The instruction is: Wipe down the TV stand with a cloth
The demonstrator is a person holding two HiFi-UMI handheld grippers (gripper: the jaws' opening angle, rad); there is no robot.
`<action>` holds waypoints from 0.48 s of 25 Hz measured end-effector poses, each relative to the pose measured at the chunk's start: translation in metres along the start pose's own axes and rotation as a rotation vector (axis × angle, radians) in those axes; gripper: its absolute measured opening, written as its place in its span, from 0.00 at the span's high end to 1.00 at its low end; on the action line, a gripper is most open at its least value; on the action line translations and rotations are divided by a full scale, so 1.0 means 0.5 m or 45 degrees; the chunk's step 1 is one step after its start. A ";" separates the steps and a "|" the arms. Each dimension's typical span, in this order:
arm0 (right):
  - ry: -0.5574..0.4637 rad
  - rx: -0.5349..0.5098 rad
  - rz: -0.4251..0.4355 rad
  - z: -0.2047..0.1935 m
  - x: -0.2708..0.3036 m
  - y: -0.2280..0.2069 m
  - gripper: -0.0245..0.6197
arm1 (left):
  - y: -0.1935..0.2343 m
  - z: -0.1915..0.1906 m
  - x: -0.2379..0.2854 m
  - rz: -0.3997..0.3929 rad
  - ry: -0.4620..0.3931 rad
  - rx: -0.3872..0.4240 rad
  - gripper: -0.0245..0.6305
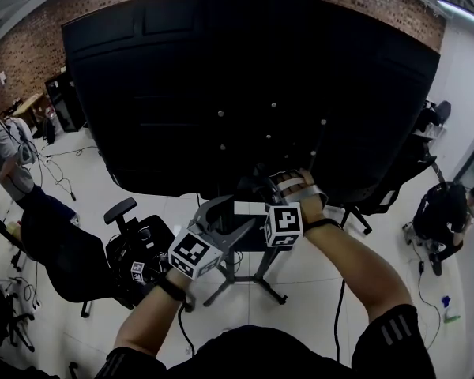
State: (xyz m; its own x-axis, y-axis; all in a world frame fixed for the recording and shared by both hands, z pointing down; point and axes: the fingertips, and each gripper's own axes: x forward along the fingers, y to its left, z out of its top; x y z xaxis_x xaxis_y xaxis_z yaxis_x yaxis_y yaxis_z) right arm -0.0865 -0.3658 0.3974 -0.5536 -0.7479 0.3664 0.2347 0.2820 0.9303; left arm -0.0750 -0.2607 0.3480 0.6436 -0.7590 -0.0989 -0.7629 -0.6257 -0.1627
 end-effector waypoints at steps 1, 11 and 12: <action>-0.053 0.104 -0.010 0.007 -0.022 -0.011 0.91 | -0.003 0.004 0.001 0.000 -0.009 0.004 0.53; -0.381 0.992 -0.190 -0.027 -0.261 -0.071 0.91 | -0.060 0.105 -0.013 0.033 -0.179 -0.022 0.51; -0.392 1.050 -0.203 -0.031 -0.279 -0.060 0.91 | -0.066 0.100 -0.014 0.028 -0.177 -0.026 0.51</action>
State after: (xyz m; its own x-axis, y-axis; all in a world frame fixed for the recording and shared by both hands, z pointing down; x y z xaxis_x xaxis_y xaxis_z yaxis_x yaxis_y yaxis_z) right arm -0.0040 -0.2793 0.3180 -0.7485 -0.6539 0.1101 -0.4465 0.6198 0.6454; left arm -0.0511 -0.2257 0.3048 0.6280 -0.7410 -0.2376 -0.7770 -0.6139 -0.1392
